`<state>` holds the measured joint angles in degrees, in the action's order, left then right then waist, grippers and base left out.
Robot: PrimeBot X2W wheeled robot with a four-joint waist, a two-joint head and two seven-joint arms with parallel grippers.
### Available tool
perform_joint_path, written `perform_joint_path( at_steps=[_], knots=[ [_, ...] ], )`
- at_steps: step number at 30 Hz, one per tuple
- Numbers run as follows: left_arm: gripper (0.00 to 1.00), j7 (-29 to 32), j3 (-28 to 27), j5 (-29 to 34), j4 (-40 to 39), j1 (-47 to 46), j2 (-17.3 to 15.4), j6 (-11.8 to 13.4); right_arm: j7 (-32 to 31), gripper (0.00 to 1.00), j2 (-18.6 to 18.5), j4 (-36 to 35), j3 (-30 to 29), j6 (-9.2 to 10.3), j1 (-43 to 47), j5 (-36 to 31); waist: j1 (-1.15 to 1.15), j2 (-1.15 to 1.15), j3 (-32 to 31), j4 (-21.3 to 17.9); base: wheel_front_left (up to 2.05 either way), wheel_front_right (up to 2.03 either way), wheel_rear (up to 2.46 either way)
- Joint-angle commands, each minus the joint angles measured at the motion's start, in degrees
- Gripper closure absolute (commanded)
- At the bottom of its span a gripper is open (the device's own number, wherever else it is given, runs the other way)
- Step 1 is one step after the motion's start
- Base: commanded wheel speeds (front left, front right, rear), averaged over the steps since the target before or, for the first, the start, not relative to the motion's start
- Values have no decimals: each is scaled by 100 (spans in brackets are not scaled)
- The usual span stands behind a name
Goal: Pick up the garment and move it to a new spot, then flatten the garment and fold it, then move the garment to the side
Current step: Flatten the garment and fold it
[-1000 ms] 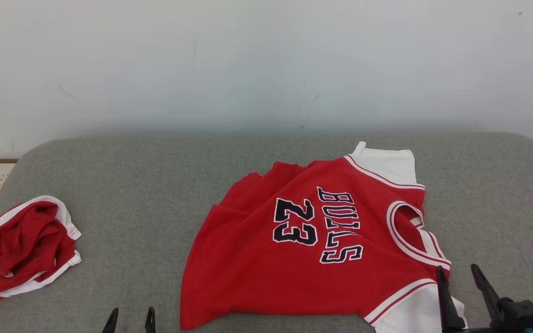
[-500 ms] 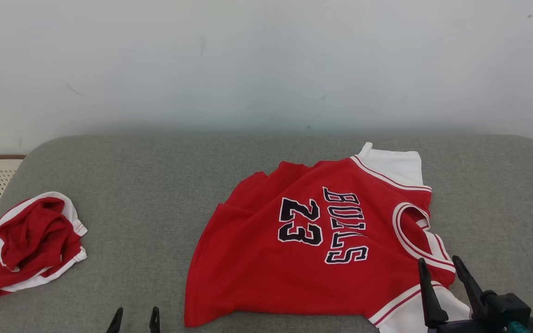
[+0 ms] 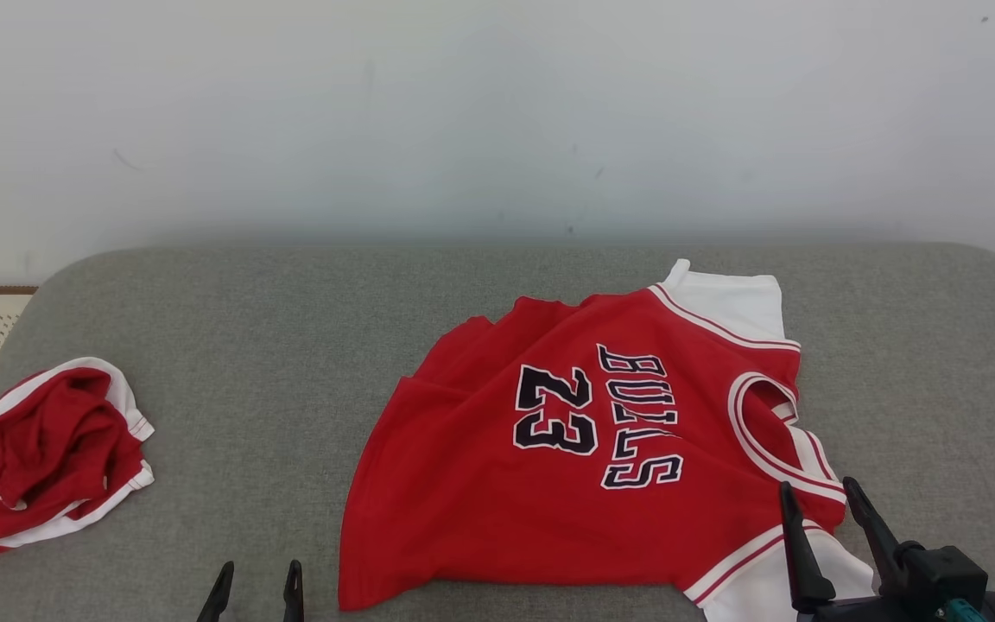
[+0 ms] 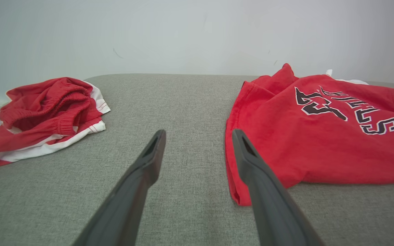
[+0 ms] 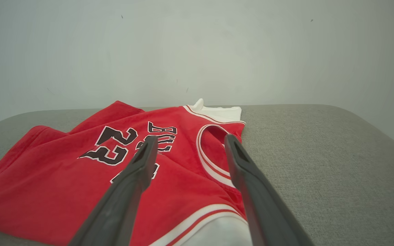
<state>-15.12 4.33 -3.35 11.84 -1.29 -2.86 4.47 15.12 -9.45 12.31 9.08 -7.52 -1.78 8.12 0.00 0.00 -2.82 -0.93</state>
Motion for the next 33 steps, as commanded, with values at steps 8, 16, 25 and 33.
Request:
perform_joint_path(
  at_steps=[8,16,25,33],
  knots=[
    [0,-5,-8,-20,-47,-68,-7,28,0,0,-13,60,-16,6,35,-43,0,0,24,-37,0,0,0],
    [0,-5,33,-192,17,-56,-7,-64,1,0,-24,182,-49,6,97,7,0,0,136,-168,0,0,0],
    [0,-6,165,-443,350,-105,-8,-166,0,0,-120,403,-45,6,184,71,0,0,396,-418,0,0,0],
    [0,-6,306,-567,599,-275,-9,-159,0,0,-169,556,-126,6,181,74,0,0,693,-530,0,0,0]
  ],
)
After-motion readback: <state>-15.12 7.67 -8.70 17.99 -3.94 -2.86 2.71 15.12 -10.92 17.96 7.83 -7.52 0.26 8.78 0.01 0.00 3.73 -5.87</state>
